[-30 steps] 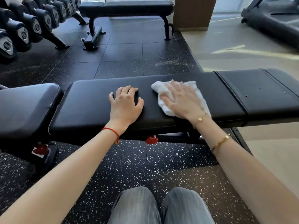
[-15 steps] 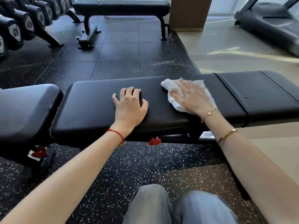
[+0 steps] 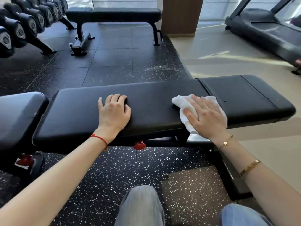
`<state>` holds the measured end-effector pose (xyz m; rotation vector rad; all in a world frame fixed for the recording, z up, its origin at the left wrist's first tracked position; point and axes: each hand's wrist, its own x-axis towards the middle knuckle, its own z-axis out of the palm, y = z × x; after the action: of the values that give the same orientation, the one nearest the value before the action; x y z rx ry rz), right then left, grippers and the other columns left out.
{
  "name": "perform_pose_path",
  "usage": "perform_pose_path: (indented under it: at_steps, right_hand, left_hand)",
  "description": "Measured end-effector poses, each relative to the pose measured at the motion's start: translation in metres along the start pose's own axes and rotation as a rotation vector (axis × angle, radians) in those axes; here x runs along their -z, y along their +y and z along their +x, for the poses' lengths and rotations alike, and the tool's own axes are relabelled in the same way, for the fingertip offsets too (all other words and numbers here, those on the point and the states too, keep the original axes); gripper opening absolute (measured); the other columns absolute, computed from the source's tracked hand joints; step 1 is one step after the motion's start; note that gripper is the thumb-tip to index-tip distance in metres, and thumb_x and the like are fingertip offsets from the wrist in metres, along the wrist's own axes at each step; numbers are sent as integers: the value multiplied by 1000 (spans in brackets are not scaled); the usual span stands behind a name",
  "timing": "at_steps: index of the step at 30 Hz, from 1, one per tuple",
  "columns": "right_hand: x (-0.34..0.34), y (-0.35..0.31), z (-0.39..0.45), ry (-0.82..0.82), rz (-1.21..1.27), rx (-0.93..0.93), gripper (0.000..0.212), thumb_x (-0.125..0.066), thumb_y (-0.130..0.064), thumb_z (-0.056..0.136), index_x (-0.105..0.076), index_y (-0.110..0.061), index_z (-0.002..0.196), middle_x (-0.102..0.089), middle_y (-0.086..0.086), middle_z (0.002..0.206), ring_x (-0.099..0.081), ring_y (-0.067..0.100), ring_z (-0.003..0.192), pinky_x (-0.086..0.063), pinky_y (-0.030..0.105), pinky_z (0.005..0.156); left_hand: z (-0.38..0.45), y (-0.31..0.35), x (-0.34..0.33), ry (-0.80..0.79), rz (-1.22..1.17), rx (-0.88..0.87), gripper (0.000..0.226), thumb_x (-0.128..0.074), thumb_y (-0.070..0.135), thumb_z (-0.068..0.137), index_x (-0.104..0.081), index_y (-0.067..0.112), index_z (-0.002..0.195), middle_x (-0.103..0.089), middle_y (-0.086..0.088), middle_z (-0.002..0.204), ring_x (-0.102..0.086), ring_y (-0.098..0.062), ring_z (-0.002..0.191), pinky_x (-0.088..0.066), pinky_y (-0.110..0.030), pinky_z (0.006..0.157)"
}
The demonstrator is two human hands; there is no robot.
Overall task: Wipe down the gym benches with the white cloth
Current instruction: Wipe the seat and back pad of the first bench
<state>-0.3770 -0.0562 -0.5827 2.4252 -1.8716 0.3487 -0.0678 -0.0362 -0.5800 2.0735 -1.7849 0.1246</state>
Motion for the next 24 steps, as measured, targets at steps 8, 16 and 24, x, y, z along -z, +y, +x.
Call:
perform_pose_path:
  at_steps: [8, 16, 24]
  right_hand:
    - [11, 105, 2, 25, 35, -5, 65, -21, -62, 97, -34, -30, 153, -36, -7, 158, -27, 20, 148, -13, 41, 123]
    - [12, 143, 102, -226, 21, 46, 62, -19, -57, 103, -14, -29, 158, -11, -5, 167, -6, 21, 153, -2, 44, 123]
    - [17, 171, 47, -180, 102, 485, 65, -19, -61, 100, -16, -32, 158, -14, -12, 165, -8, 15, 153, 3, 34, 121]
  left_hand:
    - [6, 109, -14, -55, -126, -60, 43, -46, 33, 97, -52, 19, 138, -53, 0, 142, -41, -21, 137, -29, -46, 115]
    - [19, 218, -68, -122, -79, 48, 51, -37, 39, 100, -36, 25, 149, -31, -1, 158, -18, -22, 149, -7, -61, 120]
    - [20, 216, -74, -34, -34, 70, 47, -45, 39, 96, -47, 29, 142, -43, 2, 150, -30, -19, 142, -16, -60, 116]
